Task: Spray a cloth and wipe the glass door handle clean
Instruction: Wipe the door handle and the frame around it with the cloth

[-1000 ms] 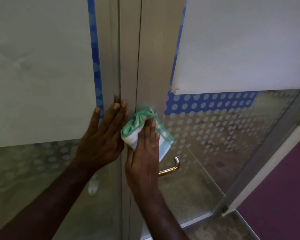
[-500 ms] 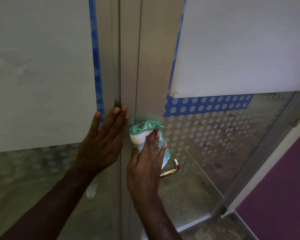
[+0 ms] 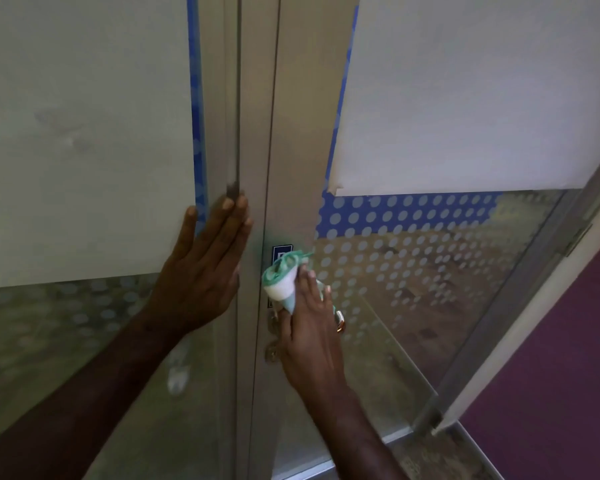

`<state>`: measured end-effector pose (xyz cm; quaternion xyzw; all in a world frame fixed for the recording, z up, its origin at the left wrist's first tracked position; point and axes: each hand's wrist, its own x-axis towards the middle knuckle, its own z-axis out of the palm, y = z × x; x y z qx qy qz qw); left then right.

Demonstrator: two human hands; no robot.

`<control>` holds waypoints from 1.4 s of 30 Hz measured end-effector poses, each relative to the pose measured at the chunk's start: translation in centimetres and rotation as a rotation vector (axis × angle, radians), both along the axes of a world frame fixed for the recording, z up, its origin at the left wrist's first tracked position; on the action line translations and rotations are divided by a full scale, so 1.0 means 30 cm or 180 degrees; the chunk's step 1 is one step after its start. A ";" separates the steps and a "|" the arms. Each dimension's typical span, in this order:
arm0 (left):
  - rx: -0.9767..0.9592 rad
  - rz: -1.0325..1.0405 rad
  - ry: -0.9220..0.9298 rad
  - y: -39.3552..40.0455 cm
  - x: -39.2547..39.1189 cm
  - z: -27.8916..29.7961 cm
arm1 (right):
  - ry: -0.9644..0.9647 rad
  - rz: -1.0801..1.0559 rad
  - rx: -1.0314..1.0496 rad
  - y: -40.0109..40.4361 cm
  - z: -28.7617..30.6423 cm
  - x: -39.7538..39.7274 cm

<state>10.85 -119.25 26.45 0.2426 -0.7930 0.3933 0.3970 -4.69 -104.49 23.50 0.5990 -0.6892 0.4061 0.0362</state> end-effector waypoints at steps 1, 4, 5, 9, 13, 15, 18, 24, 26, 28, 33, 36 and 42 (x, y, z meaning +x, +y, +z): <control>-0.0006 -0.0017 0.0041 -0.005 0.001 0.024 | -0.0161 -0.0090 -0.0138 0.019 0.014 -0.014; -0.0137 0.0070 -0.0024 -0.038 0.015 0.082 | -0.0868 -0.0379 -0.0339 0.091 0.034 -0.075; -0.0218 0.0129 -0.0084 -0.049 0.022 0.088 | -0.1103 -0.0430 -0.0397 0.116 0.043 -0.101; -0.0501 0.0371 -0.0200 -0.066 0.026 0.073 | -0.1299 -0.0651 -0.0820 0.150 0.042 -0.209; -0.0569 0.0466 -0.0198 -0.077 0.024 0.064 | -0.0348 -0.0597 -0.0695 0.072 0.013 -0.206; -0.0552 0.0463 -0.0181 -0.074 0.024 0.063 | 0.0154 -0.0397 -0.0565 0.000 0.006 -0.143; -0.0554 0.0387 -0.0137 -0.060 0.017 0.061 | 0.0560 -0.0096 -0.0477 -0.103 0.003 -0.036; -0.0669 0.0434 -0.0102 -0.066 0.014 0.056 | 0.0470 -0.0246 -0.0826 -0.188 -0.023 0.047; -0.0640 0.0439 -0.0091 -0.069 0.014 0.054 | 0.0084 -0.0614 -0.0804 -0.191 -0.033 0.047; -0.0649 0.0475 -0.0101 -0.075 0.016 0.055 | -0.0501 -0.0874 -0.0740 -0.187 -0.026 0.019; -0.0637 0.0527 -0.0141 -0.088 0.020 0.056 | -0.1607 -0.0596 -0.0877 -0.106 0.041 -0.103; -0.0671 0.0560 -0.0142 -0.087 0.019 0.055 | -0.1348 -0.0706 -0.1404 -0.028 0.086 -0.204; -0.0717 0.0539 -0.0134 -0.082 0.019 0.055 | -0.0456 -0.0572 -0.0667 0.020 -0.075 -0.332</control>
